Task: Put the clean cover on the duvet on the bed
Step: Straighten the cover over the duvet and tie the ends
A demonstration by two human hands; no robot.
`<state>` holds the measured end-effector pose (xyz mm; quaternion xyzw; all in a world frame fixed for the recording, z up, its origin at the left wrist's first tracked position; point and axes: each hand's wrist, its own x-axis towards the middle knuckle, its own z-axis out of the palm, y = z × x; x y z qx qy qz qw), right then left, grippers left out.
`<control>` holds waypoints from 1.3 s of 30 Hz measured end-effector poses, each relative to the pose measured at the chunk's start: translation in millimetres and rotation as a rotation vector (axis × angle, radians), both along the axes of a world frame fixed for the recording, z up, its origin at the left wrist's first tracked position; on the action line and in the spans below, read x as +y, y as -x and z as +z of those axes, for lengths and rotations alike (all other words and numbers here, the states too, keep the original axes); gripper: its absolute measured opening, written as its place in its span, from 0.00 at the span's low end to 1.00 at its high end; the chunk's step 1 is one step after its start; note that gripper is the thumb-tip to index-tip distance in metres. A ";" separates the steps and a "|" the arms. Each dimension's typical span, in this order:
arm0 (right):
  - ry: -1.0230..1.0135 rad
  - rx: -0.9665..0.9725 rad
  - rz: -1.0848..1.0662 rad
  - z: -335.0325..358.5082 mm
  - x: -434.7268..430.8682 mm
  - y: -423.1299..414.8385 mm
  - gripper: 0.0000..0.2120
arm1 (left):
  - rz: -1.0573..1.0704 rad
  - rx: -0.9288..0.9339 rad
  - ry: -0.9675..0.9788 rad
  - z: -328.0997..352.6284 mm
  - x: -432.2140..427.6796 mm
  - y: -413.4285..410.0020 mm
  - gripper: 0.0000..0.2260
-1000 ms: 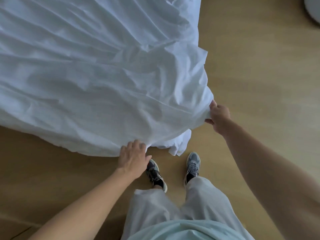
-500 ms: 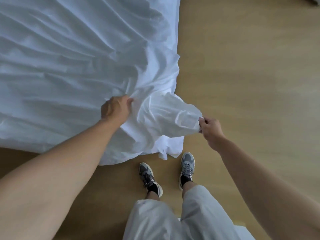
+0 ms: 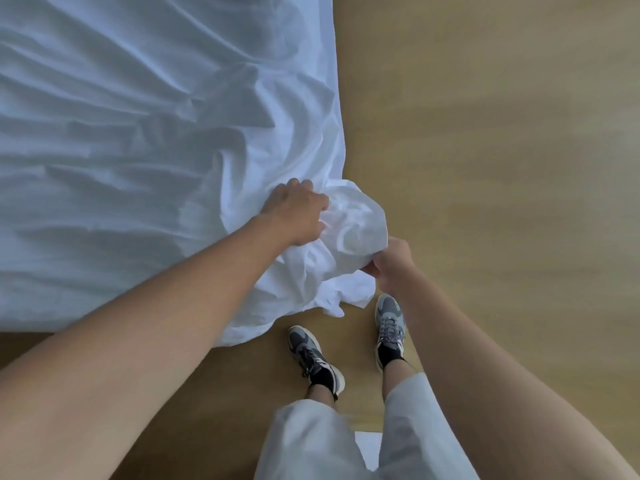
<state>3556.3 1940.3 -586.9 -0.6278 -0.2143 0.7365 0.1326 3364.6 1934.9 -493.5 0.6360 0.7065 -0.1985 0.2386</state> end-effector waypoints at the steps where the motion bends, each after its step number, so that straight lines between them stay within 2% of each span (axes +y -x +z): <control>1: -0.004 -0.027 -0.023 -6.6 1.6 2.2 0.08 | 0.056 0.003 0.025 -3.1 0.7 6.2 0.17; 4: 0.017 -0.025 -0.170 -24.2 6.1 -10.5 0.07 | 0.194 -0.032 0.110 1.1 -0.1 32.2 0.21; 7: 0.101 0.063 -0.313 -45.2 2.2 -26.5 0.10 | 0.256 0.118 0.276 8.8 -4.1 51.6 0.24; 9: 0.123 0.188 -0.332 -51.3 -4.3 -26.0 0.14 | 0.169 0.284 0.311 7.3 -5.6 43.5 0.23; 10: 0.145 0.241 -0.357 -51.9 -6.8 -24.5 0.13 | 0.068 0.317 0.247 4.3 -3.2 34.5 0.23; 11: 0.186 0.290 -0.413 -54.3 -9.8 -23.1 0.11 | -0.039 0.276 0.149 -0.4 1.6 24.0 0.22; 13: 0.257 0.362 -0.536 -60.9 -16.6 -24.2 0.11 | -0.143 -0.010 -0.032 -12.1 19.3 3.0 0.21; 15: 0.258 0.415 -0.558 -59.0 -21.5 -24.2 0.11 | -0.116 -0.213 -0.019 -27.7 45.0 -11.4 0.17; 19: 0.280 0.393 -0.535 -54.4 -17.2 -14.2 0.14 | -0.090 -0.183 0.220 -67.1 74.9 -6.9 0.12; 21: 0.312 0.369 -0.556 -56.4 -13.4 -10.9 0.13 | -0.080 -0.221 0.226 -78.0 82.3 7.9 0.13; 24: 0.313 0.252 -0.585 -62.3 -9.4 -7.6 0.14 | -0.188 -0.095 0.153 -83.1 86.6 34.6 0.12; 27: 0.360 0.181 -0.677 -63.1 -14.7 2.5 0.16 | -0.291 0.153 0.320 -77.2 83.5 46.8 0.14; 28: 0.381 0.202 -0.729 -60.3 -18.8 6.2 0.17 | -0.290 0.156 0.343 -78.5 82.4 47.7 0.13; 29: 0.398 0.282 -0.749 -53.5 -21.7 11.1 0.24 | -0.290 0.126 0.339 -77.9 81.8 47.4 0.13; 31: 0.362 0.428 -0.670 -43.4 -25.4 21.7 0.40 | -0.262 -0.041 0.305 -77.7 78.8 42.5 0.13; 32: 0.324 0.387 -0.602 -38.1 -27.0 28.8 0.43 | -0.208 -0.138 0.328 -76.2 73.9 37.8 0.17; 33: 0.283 0.281 -0.517 -29.5 -29.4 35.3 0.42 | -0.138 -0.210 0.408 -71.6 68.2 30.0 0.25; 34: 0.236 0.152 -0.447 -24.2 -30.7 40.7 0.35 | -0.087 -0.293 0.505 -68.0 63.0 20.4 0.34; 36: 0.123 -0.104 -0.438 -22.7 -32.2 43.1 0.14 | -0.104 -0.362 0.585 -72.3 52.8 11.2 0.46; 37: 0.062 -0.176 -0.487 -24.5 -34.3 38.3 0.07 | -0.155 -0.320 0.567 -72.5 52.9 14.3 0.50; 39: -0.054 -0.254 -0.624 -26.7 -44.7 24.5 0.04 | -0.285 -0.082 0.487 -64.8 62.7 33.3 0.56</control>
